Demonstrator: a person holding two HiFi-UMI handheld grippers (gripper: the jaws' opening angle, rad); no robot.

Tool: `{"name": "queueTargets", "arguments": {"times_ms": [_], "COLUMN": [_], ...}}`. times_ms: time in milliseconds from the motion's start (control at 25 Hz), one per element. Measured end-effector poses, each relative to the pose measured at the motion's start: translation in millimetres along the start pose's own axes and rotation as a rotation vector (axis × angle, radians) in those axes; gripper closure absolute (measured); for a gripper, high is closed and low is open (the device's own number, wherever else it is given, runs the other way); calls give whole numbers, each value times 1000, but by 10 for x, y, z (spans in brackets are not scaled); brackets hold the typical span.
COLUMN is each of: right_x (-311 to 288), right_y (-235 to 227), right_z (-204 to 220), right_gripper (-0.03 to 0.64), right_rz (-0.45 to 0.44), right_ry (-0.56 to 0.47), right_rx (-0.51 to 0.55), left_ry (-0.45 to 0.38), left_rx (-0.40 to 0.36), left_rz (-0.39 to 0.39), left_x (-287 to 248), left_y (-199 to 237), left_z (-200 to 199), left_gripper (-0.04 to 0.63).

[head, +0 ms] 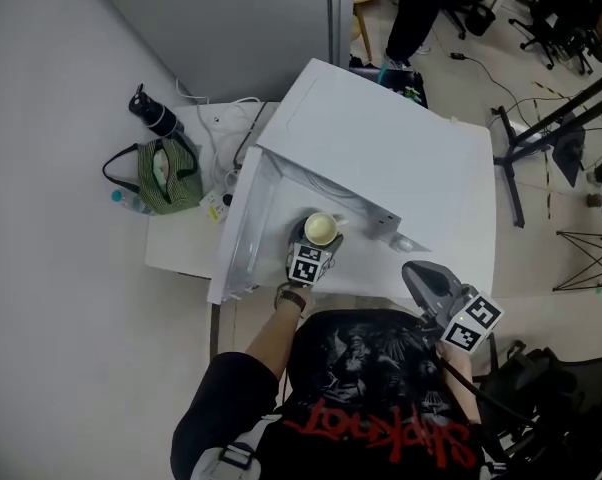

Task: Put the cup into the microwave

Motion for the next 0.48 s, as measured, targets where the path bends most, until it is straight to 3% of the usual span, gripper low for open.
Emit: {"name": "queueTargets", "arguments": {"times_ms": [200, 480], "right_x": [19, -195], "right_y": [-3, -24], "right_z": [69, 127], "right_gripper": [615, 615], "right_rz": [16, -34], "right_ry": [-20, -2], "right_rx": [-27, -57], "left_ry": [33, -30], "left_rx": [-10, 56], "left_rz": [15, -6], "left_x": [128, 657], "left_y": [-60, -237], "left_z": [66, 176], "left_gripper": [143, 144]}}
Point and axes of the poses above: the fingertips, and each gripper's own axes: x backward along the fingers, y to its left, z out of its underside, the point moved 10 cm from there along x, backward along the fingers, and after that the axes turned 3 degrees about -x, right-handed, at the moved point
